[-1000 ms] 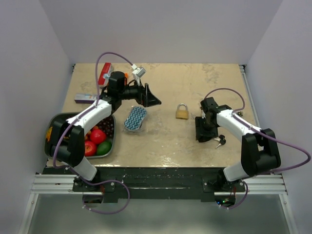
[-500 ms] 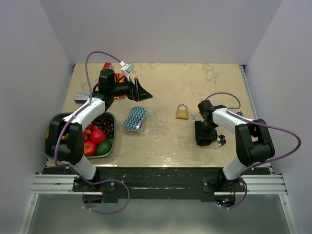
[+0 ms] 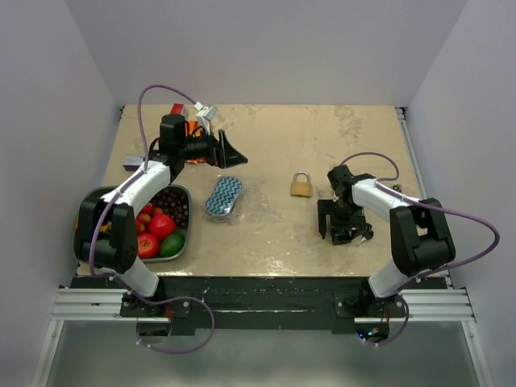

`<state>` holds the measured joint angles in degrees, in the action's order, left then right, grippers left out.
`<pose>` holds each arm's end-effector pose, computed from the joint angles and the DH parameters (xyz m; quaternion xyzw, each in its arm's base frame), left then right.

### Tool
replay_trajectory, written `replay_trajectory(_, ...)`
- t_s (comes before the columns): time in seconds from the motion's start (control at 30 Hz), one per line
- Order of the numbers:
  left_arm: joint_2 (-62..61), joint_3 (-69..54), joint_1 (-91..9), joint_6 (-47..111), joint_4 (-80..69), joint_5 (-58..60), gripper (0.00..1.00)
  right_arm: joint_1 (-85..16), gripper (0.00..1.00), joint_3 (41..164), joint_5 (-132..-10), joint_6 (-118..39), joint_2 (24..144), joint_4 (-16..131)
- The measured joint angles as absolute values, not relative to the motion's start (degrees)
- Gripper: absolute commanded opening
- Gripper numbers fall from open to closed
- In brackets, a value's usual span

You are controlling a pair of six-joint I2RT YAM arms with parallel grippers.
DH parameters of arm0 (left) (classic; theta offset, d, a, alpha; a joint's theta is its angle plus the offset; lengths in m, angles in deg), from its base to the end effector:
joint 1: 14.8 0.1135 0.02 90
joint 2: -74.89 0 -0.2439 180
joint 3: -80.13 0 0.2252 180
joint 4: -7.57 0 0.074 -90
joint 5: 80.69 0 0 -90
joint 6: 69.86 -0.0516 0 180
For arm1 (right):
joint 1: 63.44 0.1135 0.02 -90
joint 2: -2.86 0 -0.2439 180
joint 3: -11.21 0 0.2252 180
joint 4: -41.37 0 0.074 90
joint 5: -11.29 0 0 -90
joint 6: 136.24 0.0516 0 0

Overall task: Lock with the key
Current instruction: Place the lock at the center of the board, then reset both arms

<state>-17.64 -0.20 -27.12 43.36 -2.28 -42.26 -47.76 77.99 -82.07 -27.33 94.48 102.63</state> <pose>0.3325 -0.1140 0.2698 0.1711 0.7664 -0.4971 0.3691 0.2317 0.0619 0.1375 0.0292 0.9986 -0.0179 0.0412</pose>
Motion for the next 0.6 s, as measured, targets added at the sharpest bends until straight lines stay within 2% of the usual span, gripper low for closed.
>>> replay_trajectory(0.2,-17.1,-5.1,-25.6,38.2,-12.0,-41.1,0.99,-47.8,0.99,79.7,-79.6,-29.0,89.5,102.6)
replay_trajectory(0.37,-17.8,-16.8,-23.7,32.3,-25.1,-39.2,0.99,-47.8,0.99,87.5,-79.0,-32.4,84.0,99.8)
replay_trajectory(0.6,-19.3,-26.4,-15.8,28.0,-32.4,-38.9,0.99,-48.3,0.99,98.2,-83.6,-41.2,82.8,90.7)
